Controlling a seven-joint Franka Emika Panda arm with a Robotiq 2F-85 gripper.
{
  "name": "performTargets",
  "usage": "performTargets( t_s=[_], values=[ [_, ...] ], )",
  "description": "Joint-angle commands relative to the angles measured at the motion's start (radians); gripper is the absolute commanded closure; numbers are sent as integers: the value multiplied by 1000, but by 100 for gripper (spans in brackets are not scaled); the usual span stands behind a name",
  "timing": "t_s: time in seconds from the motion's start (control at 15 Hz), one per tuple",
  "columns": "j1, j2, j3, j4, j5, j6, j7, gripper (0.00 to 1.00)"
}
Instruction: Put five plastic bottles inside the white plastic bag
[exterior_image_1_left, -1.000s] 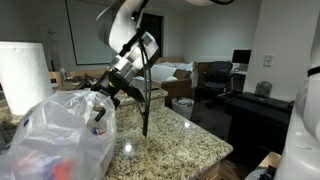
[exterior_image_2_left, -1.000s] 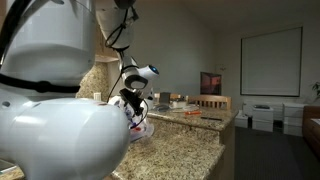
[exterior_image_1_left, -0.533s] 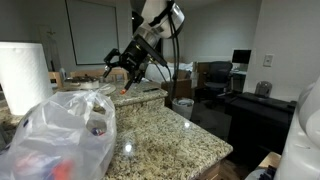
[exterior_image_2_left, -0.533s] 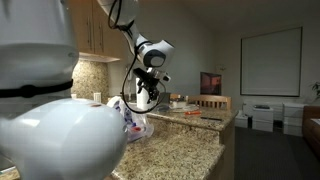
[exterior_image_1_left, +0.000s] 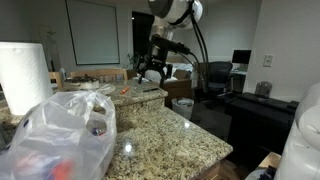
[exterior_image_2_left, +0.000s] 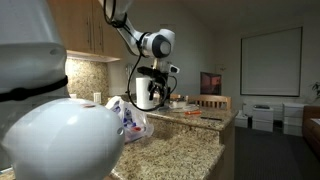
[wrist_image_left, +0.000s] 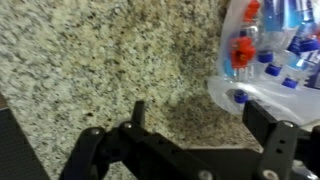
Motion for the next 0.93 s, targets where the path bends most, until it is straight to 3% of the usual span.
performTargets(
  t_s=[0.0, 0.27, 0.33, 0.47, 0.87],
  values=[
    [-41, -77, 15, -68, -146, -131, 130, 0],
    [-65, -87, 24, -57, -285, -351, 209, 0],
    [-48, -62, 9, -46, -232, -278, 160, 0],
    [-52, -69, 10, -47, -259, -329, 174, 0],
    [-52, -69, 12, -47, -261, -333, 177, 0]
  ],
)
